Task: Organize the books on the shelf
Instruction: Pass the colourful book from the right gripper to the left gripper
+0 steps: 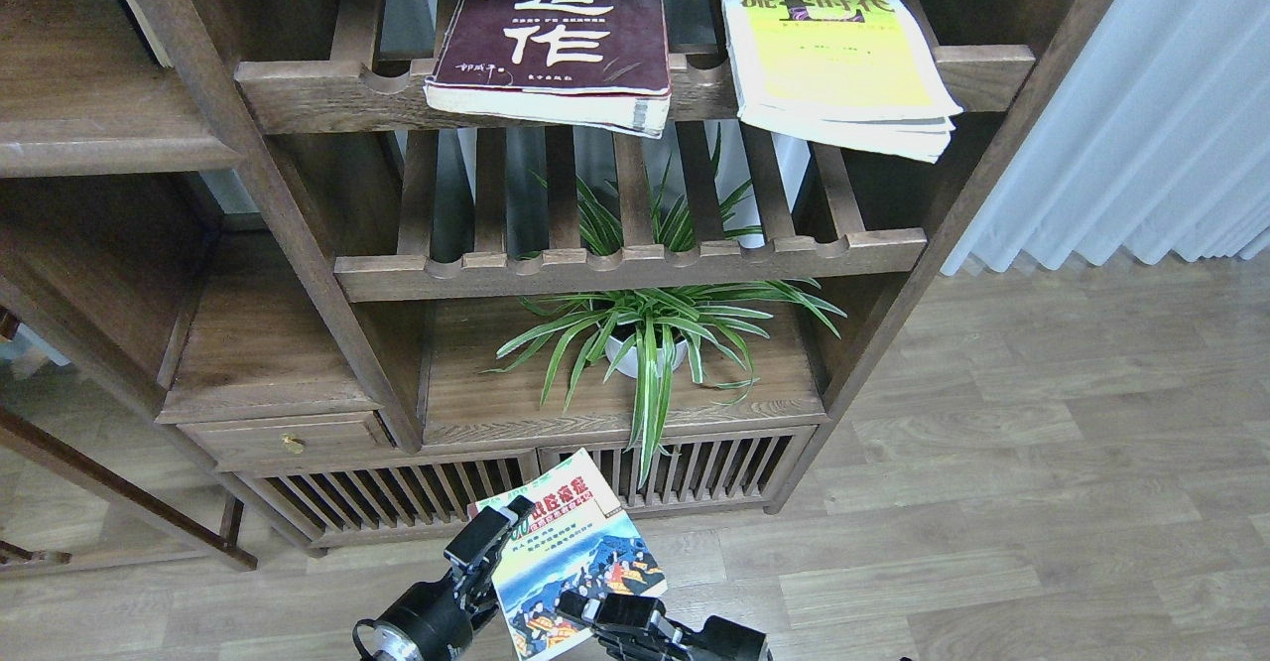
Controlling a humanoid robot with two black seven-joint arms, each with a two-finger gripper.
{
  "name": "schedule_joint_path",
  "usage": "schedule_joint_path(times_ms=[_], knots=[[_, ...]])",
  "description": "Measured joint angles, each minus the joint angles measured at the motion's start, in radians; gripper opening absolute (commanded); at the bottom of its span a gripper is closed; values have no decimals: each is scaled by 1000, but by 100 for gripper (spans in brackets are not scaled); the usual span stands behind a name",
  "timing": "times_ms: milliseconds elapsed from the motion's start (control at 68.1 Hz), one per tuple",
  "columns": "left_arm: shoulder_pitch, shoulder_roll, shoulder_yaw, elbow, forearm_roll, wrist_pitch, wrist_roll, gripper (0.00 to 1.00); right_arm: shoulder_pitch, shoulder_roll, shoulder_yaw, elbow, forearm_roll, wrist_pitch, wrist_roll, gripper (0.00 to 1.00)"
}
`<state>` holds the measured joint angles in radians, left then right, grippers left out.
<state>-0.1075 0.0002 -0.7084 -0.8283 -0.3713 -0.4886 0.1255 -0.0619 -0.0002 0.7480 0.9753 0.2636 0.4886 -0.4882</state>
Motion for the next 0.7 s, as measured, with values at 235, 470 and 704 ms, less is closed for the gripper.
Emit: schedule_joint_path(times_ms=[235, 470, 704], knots=[[-1, 0, 1, 0, -2, 0, -1, 100, 0, 0, -11, 14, 11, 0, 0, 7], [36, 0, -4, -44, -3, 0, -9, 100, 1, 1, -6, 4, 122, 0, -2, 6], [107, 0, -12, -221, -4, 0, -31, 100, 12, 0, -6, -39, 188, 2, 0, 6]])
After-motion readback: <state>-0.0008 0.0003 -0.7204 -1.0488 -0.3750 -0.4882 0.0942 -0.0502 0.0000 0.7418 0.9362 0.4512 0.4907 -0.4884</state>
